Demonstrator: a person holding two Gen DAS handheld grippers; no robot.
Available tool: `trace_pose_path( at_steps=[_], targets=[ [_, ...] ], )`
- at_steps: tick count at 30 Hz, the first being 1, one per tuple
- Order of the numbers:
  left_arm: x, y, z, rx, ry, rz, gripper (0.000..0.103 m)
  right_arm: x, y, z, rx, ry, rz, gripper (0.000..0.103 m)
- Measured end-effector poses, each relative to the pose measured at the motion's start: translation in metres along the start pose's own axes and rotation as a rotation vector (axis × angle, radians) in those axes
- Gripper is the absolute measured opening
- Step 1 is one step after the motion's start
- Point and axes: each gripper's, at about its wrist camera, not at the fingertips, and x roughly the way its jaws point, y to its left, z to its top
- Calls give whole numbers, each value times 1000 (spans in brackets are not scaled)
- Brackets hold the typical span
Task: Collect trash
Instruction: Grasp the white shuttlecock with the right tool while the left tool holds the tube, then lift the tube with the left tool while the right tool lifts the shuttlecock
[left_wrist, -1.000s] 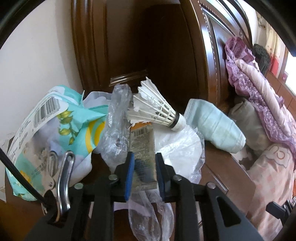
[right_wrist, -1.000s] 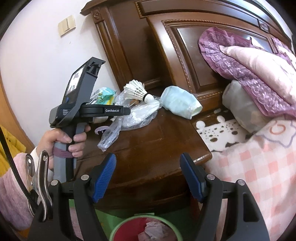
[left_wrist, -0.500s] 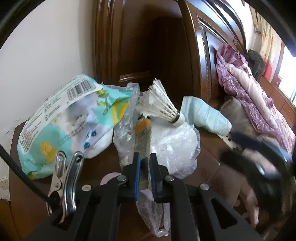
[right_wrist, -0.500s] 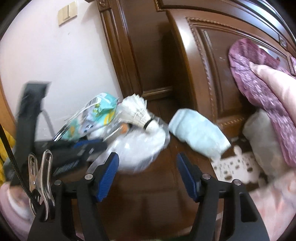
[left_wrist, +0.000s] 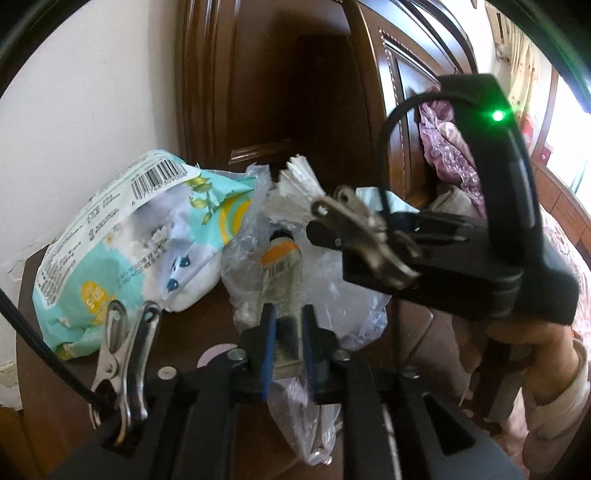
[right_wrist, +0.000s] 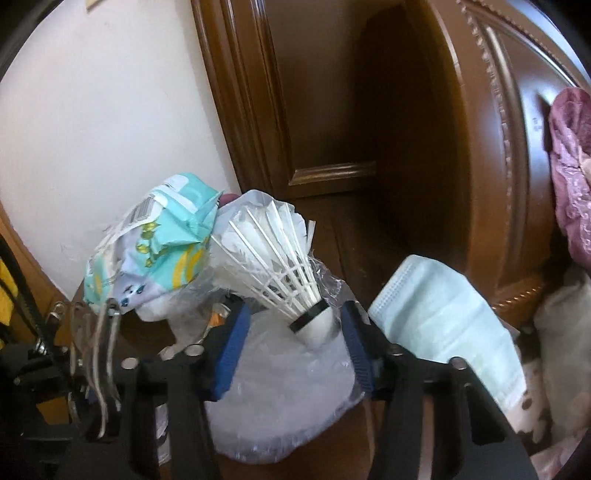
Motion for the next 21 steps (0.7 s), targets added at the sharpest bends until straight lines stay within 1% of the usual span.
trace_pose_path(
  at_steps=[1,2,4,6,8,11,15,19,21],
  targets=[
    [0,0,2,0,-12,8,31,3,0,0,0,6,1,33],
    [0,-1,3,4,-25,22,34,6,0,-1,5,12,10,29],
    [3,-4,6,15,-33,42,35,7,1,-4,15,11,30,29],
    [9,-3,9,7,-18,51,35,7,4,-6,6,8,32,29],
    [13,0,9,-15,-2,31,35,7,4,-7,0,6,21,29],
    [16,3,9,-27,10,24,35,6,1,-9,19,1,27,29],
    [18,4,8,-26,27,-1,37,-1,-3,-12,41,-11,27,28],
    [21,5,6,-33,52,-34,42,-12,-9,-16,74,-29,44,29],
    [26,6,4,-35,68,-29,43,-18,-10,-17,76,-34,43,29]
  ],
)
